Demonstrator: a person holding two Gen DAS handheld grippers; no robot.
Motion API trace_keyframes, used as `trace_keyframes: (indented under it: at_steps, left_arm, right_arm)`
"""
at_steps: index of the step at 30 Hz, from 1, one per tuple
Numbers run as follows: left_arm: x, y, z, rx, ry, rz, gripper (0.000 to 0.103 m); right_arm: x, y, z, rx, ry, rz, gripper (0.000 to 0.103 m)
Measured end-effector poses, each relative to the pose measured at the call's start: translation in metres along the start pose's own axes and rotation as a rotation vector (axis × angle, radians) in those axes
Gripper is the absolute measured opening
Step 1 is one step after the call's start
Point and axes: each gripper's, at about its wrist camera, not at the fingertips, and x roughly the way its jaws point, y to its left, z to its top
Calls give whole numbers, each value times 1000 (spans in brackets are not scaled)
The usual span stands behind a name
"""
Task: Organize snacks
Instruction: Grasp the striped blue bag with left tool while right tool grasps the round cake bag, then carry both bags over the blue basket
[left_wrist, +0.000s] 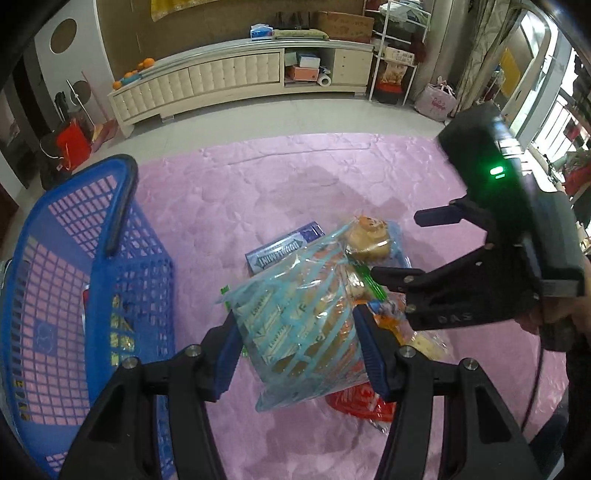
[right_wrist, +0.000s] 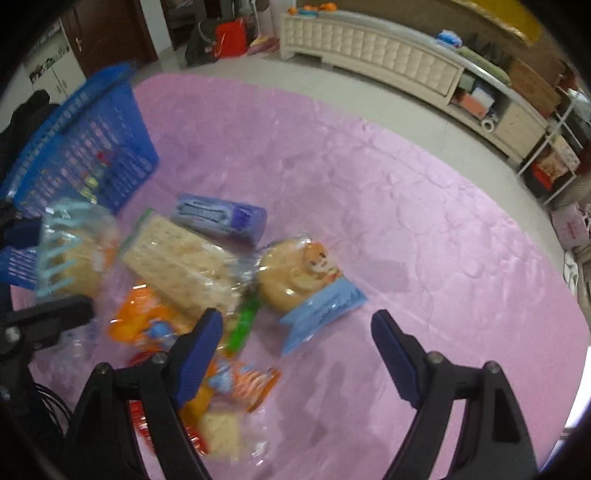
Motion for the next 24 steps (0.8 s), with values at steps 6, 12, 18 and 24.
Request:
trace_keyframes:
  at_steps: [6, 12, 18, 24]
  left_arm:
    - [17, -5, 4, 15, 23, 19, 56]
    - [20, -6, 0, 0, 24, 16, 56]
    - [-3, -3, -6, -8, -8, 11, 56]
    - [-43, -8, -18, 7, -82, 0, 55]
  right_arm:
    - [21, -11, 9, -41, 0, 74, 86]
    - [9, 0, 1, -95, -53, 74, 60]
    - [-22, 17, -22, -63, -115, 73, 59]
    - [-80, 43, -42, -48, -173, 29, 59]
